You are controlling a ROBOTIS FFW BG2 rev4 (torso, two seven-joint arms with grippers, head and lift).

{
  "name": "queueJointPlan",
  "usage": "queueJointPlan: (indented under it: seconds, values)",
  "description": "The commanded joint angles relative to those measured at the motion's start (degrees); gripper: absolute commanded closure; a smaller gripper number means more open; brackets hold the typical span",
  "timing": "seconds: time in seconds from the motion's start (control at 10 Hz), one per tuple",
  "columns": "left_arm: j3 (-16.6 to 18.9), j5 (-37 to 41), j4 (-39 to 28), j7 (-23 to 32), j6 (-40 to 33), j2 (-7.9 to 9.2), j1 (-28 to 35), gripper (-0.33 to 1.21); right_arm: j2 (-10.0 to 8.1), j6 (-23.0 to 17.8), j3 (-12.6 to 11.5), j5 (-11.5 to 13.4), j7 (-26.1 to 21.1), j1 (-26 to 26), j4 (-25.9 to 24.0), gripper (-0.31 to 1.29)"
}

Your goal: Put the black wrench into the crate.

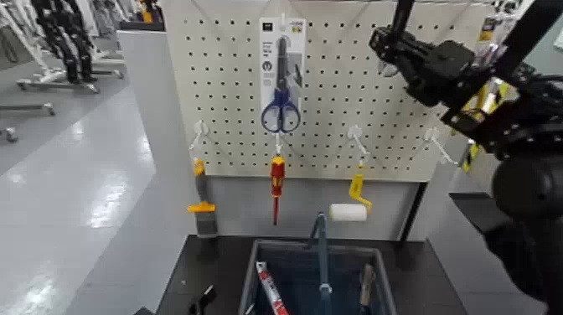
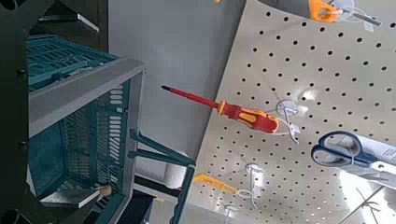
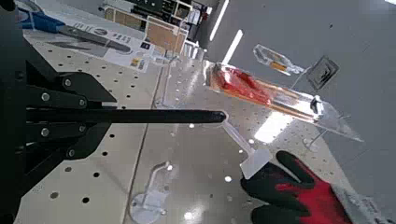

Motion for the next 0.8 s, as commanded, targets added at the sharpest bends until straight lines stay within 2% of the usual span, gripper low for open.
queueJointPlan:
  seconds: [0.1,0.2,0.3,0.6,0.8]
  values:
    - [0.00,0.00,0.07,-0.02,0.03,0.17,-0.09,0.09,1.36,2.15,-0.18,-0.28,-2.00,5.16,-5.73,1.13]
    - [-0.09,0.09,0.15,-0.02,0.21,0.17,-0.17,0.09,2.07,3.82,-0.01,-0.55,-2.88,8.67,-7.84,1.13]
    - [0.00,0.09,0.15,-0.02,0.21,0.17,-0.09,0.09,2.68,5.40,0.17,-1.86,-3.85,12.36,-8.55,1.13]
    - [0.09,0.09,0.15,-0.02,0.03,0.17,-0.09,0.09,5.23,9.00,-1.24,-4.50,-6.92,22.73,-8.55,1.13]
    - [0.09,0.09,0.15,-0.02,-0.23,0.17,0.00,0.09,5.67,12.52,-1.50,-4.50,-8.42,27.39,-8.02,1.13]
